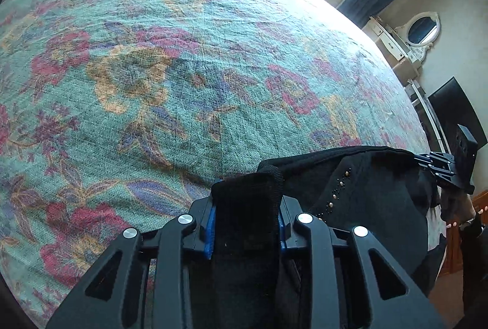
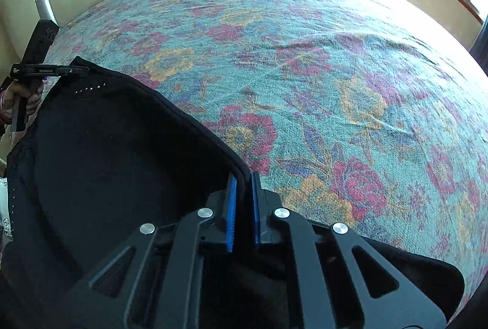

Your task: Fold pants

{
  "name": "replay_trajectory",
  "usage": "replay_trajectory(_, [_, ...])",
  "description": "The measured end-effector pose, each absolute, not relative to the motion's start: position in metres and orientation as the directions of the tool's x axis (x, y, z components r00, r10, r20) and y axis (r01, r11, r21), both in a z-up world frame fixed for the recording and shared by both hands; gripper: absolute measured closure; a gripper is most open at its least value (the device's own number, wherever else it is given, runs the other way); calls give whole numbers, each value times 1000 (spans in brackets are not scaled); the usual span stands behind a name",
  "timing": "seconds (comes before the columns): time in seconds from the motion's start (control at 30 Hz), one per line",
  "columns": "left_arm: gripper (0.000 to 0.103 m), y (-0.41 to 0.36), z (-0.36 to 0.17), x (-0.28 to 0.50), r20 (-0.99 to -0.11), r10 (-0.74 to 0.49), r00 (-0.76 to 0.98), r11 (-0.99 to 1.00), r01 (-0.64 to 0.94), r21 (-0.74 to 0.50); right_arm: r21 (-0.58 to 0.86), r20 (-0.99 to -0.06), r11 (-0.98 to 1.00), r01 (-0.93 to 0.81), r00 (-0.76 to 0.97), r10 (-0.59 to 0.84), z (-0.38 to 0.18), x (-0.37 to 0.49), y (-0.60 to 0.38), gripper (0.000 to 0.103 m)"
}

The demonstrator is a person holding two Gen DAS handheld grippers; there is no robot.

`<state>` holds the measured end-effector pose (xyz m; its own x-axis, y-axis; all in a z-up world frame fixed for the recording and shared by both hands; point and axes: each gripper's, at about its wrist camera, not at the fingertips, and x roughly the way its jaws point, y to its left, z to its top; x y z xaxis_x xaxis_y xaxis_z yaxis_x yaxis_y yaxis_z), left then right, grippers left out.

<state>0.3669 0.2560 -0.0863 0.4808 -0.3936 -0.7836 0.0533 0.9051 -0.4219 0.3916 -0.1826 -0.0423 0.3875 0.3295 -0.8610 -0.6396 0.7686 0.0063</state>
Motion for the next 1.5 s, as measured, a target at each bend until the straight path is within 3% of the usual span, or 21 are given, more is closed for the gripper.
replay_trajectory(0.2, [75, 264, -52, 331, -664, -465, 586, 857, 111, -503, -143, -758, 763, -630, 566, 325, 8, 308, -186, 95])
replay_trajectory(0.4, [73, 268, -12, 247, -526, -607, 596, 768, 270, -580, -236, -670, 766, -598, 671, 317, 33, 170, -202, 94])
replay_trajectory(0.47, [67, 268, -15, 217, -525, -639, 562, 748, 295, -595, -254, -675, 761, -597, 673, 302, 23, 125, -206, 94])
replay_trajectory(0.53, [43, 276, -30, 190, -546, -643, 538, 741, 257, -620, -279, -700, 749, -601, 661, 269, 4, 89, -205, 94])
replay_trajectory(0.57, [36, 283, -39, 176, -550, -644, 532, 735, 230, -637, -269, -727, 752, -602, 639, 251, -8, 78, -204, 92])
replay_trajectory(0.6, [28, 290, -49, 164, -548, -655, 520, 718, 203, -666, -245, -750, 764, -597, 616, 241, -20, 69, -206, 89])
replay_trajectory(0.67, [27, 305, -67, 139, -568, -650, 505, 710, 136, -691, -183, -789, 789, -587, 566, 238, -36, 57, -210, 84])
replay_trajectory(0.77, [26, 322, -84, 106, -634, -577, 515, 744, 9, -669, 14, -803, 866, -499, 511, 307, -36, 55, -225, 53])
replay_trajectory(0.8, [26, 328, -88, 96, -634, -567, 526, 729, -37, -683, 109, -785, 888, -448, 510, 353, -32, 55, -234, 42])
replay_trajectory(0.87, [26, 335, -95, 75, -586, -575, 571, 656, -106, -747, 321, -741, 888, -328, 497, 452, -31, 57, -254, 31])
replay_trajectory(0.97, [25, 329, -98, 56, -533, -573, 622, 575, -158, -803, 569, -671, 811, -135, 495, 552, -45, 63, -278, 31])
replay_trajectory(1.13, [25, 303, -105, 40, -498, -546, 674, 474, -242, -847, 754, -596, 649, 100, 519, 612, -75, 65, -299, 31])
replay_trajectory(1.43, [25, 282, -78, 15, -476, -403, 782, 433, -295, -852, 786, -571, 601, 144, 542, 616, -93, 81, -296, 30])
replay_trajectory(1.5, [25, 279, -77, 17, -463, -418, 782, 426, -281, -860, 786, -569, 602, 141, 545, 615, -96, 76, -303, 30])
